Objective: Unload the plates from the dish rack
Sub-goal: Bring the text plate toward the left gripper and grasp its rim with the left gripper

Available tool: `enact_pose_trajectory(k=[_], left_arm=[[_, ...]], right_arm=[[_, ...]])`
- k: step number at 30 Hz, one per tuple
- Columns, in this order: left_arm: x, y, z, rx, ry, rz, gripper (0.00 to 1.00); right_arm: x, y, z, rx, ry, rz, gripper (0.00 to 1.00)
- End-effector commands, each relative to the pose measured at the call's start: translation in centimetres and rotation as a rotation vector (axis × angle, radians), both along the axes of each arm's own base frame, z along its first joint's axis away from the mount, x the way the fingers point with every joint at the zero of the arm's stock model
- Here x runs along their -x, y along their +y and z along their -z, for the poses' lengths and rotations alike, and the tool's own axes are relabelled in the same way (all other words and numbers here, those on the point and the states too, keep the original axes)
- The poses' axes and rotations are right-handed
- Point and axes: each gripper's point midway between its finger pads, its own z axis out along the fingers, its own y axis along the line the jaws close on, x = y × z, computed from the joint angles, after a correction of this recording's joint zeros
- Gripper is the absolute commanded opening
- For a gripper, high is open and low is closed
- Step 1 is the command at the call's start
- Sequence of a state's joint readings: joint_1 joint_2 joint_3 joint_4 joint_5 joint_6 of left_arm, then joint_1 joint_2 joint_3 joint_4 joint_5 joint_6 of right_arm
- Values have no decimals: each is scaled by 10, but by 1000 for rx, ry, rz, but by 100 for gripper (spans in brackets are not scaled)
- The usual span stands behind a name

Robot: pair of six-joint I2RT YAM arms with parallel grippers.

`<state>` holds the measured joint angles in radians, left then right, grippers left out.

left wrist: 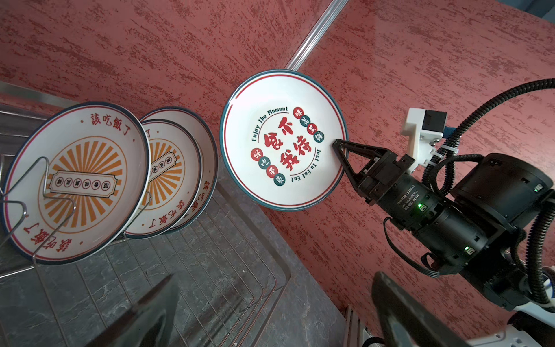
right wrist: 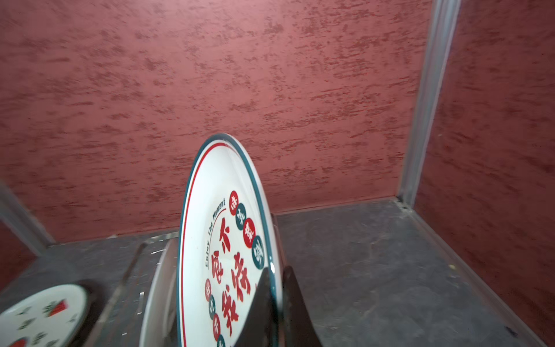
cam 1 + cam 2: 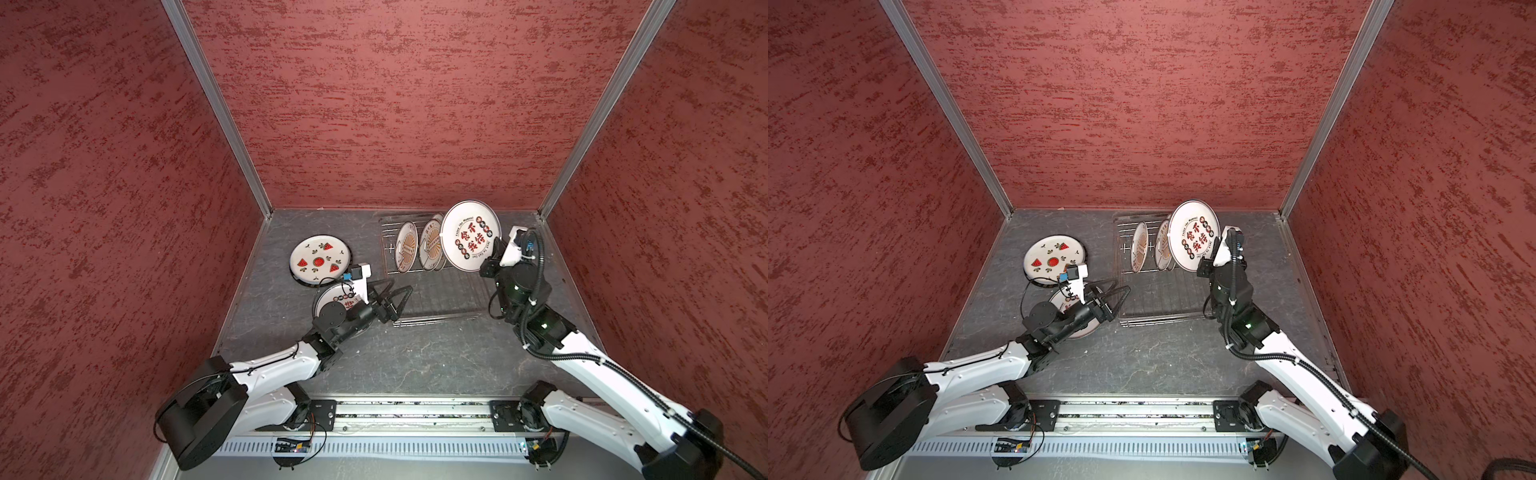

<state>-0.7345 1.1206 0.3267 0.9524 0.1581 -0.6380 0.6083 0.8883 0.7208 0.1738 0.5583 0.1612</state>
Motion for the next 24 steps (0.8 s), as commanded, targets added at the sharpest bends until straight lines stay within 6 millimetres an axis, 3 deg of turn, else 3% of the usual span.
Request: enact_pose_trajectory(k=[1,6,16,24], left_arm=[[3,7,0,-22,-28,-3,99],[10,15,3,-24,-42,7,99],[18,27,-6,17,-48,-8,99],[5,35,4,19,62,-95,72]], right_arm=[[25,38,-40,-172,-135,-295,0],[40,65,-40,-246,-139,-482,0],[58,89,-28,-363,-174,-679,0],[62,92,-13,-408,-212,-716,0]])
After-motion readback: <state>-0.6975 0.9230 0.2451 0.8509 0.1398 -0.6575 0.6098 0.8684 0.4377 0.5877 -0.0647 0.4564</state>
